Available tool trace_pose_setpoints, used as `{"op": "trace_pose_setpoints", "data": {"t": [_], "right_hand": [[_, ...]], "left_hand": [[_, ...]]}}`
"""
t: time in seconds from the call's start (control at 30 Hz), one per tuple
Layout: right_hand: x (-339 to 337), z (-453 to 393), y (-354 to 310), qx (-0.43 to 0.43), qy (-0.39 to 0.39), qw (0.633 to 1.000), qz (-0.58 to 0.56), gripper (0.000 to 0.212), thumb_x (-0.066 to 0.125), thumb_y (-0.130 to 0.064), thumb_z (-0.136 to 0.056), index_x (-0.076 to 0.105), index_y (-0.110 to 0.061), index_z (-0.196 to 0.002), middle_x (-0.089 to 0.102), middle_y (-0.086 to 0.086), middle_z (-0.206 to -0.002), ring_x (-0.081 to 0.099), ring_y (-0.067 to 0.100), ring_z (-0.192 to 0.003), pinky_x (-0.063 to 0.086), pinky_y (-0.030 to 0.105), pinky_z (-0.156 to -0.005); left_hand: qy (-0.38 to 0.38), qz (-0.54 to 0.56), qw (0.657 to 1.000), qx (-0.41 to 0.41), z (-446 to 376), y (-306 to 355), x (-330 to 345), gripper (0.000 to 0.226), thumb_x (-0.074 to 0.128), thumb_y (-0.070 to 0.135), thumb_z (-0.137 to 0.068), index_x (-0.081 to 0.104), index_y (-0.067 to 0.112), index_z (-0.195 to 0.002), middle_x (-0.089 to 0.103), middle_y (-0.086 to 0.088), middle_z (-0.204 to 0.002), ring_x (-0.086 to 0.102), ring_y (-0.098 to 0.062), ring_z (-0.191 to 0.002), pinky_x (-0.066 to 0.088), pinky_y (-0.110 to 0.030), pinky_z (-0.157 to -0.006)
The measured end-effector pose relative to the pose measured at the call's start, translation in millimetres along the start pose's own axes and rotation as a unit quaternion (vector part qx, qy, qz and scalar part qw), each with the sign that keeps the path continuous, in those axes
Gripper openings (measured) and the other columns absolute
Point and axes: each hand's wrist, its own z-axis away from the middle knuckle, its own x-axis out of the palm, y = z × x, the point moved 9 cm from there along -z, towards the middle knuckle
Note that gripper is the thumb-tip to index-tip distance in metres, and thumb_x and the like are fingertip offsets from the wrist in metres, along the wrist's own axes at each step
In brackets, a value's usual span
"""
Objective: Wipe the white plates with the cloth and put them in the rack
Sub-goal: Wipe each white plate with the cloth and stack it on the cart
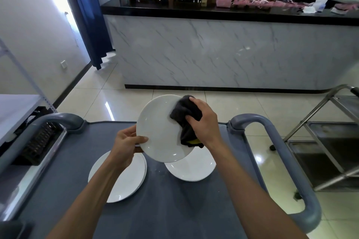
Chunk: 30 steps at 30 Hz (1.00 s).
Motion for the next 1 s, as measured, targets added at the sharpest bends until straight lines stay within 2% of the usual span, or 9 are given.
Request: {"op": "trace_pose_setpoints", "data": {"t": [0.2,0.33,0.43,0.5,0.6,0.63,0.8,0.93,1.0], "right_hand": [[-3.3,5.9,3.8,0.042,0.018,0.998,-0.051,0.058,0.074,-0.004,-0.081,0.062,-0.024,-0.134,0.064,-0.01,-0.127,0.058,0.004,-0.115,0.043,0.017,-0.104],[-11.5,7.6,-6.6,0.024,0.067,0.995,-0.063,0.057,0.071,0.001,-0.082,0.062,-0.023,-0.132,0.062,-0.011,-0.126,0.055,-0.001,-0.115,0.039,0.01,-0.101],[-19.7,5.4,-17.4,-0.006,0.104,0.993,-0.051,0.058,0.07,0.005,-0.08,0.062,-0.02,-0.131,0.061,-0.008,-0.126,0.054,0.0,-0.115,0.038,0.011,-0.102],[-22.5,5.2,-22.8,-0.017,0.12,0.992,-0.044,0.058,0.069,0.007,-0.078,0.062,-0.019,-0.13,0.061,-0.007,-0.126,0.053,0.002,-0.116,0.039,0.014,-0.104],[-27.1,7.7,-28.2,-0.031,0.144,0.988,-0.039,0.059,0.069,0.008,-0.077,0.062,-0.018,-0.129,0.061,-0.002,-0.128,0.055,0.009,-0.118,0.043,0.023,-0.106],[-28.2,8.8,-30.0,-0.039,0.147,0.988,-0.036,0.058,0.069,0.009,-0.077,0.062,-0.017,-0.129,0.06,-0.001,-0.128,0.055,0.011,-0.119,0.043,0.024,-0.106],[-30.6,13.6,-37.9,-0.074,0.156,0.985,-0.019,0.058,0.069,0.01,-0.077,0.063,-0.016,-0.129,0.059,0.005,-0.131,0.055,0.017,-0.122,0.042,0.024,-0.108],[-29.6,19.5,-47.8,-0.12,0.162,0.979,0.0,0.056,0.069,0.013,-0.075,0.066,-0.011,-0.126,0.059,0.008,-0.129,0.056,0.02,-0.12,0.04,0.021,-0.107],[-27.9,22.9,-50.3,-0.143,0.163,0.976,0.006,0.056,0.068,0.015,-0.075,0.066,-0.01,-0.125,0.059,0.009,-0.128,0.056,0.021,-0.119,0.04,0.021,-0.106]], "left_hand": [[-0.001,0.0,1.0,-0.001,-1.8,0.5,-2.5,0.037,0.061,-0.01,-0.087,0.07,0.007,-0.118,0.076,-0.011,-0.096,0.066,-0.035,-0.085,0.059,-0.043,-0.063],[0.018,0.016,1.0,0.006,-0.6,3.8,1.3,0.028,0.061,0.012,-0.097,0.067,0.015,-0.125,0.073,-0.01,-0.111,0.067,-0.034,-0.097,0.06,-0.043,-0.069],[0.035,0.008,0.999,-0.002,1.2,10.3,8.7,0.024,0.053,0.027,-0.103,0.066,0.022,-0.122,0.07,-0.005,-0.116,0.064,-0.032,-0.105,0.061,-0.044,-0.073],[0.041,0.005,0.999,-0.017,2.4,11.6,12.0,0.033,0.046,0.041,-0.103,0.061,0.025,-0.128,0.065,-0.004,-0.123,0.062,-0.032,-0.111,0.06,-0.051,-0.082],[0.025,0.026,0.997,-0.07,1.8,4.0,15.4,0.065,0.033,0.068,-0.089,0.053,0.028,-0.137,0.062,-0.006,-0.131,0.062,-0.033,-0.116,0.055,-0.06,-0.092],[0.015,0.035,0.996,-0.086,2.3,2.1,16.4,0.069,0.029,0.072,-0.087,0.052,0.03,-0.137,0.062,-0.006,-0.131,0.063,-0.033,-0.116,0.053,-0.062,-0.093],[-0.03,0.126,0.977,-0.17,1.4,-11.0,21.0,0.075,0.02,0.076,-0.092,0.055,0.026,-0.136,0.061,-0.013,-0.132,0.062,-0.043,-0.117,0.053,-0.065,-0.091],[-0.04,0.154,0.964,-0.214,-1.8,-18.9,23.5,0.072,0.026,0.074,-0.096,0.056,0.019,-0.132,0.064,-0.016,-0.116,0.067,-0.047,-0.103,0.055,-0.06,-0.088],[-0.048,0.159,0.961,-0.221,-0.4,-20.0,25.6,0.064,0.036,0.068,-0.098,0.059,0.017,-0.129,0.061,-0.016,-0.109,0.065,-0.045,-0.097,0.056,-0.055,-0.086]]}}
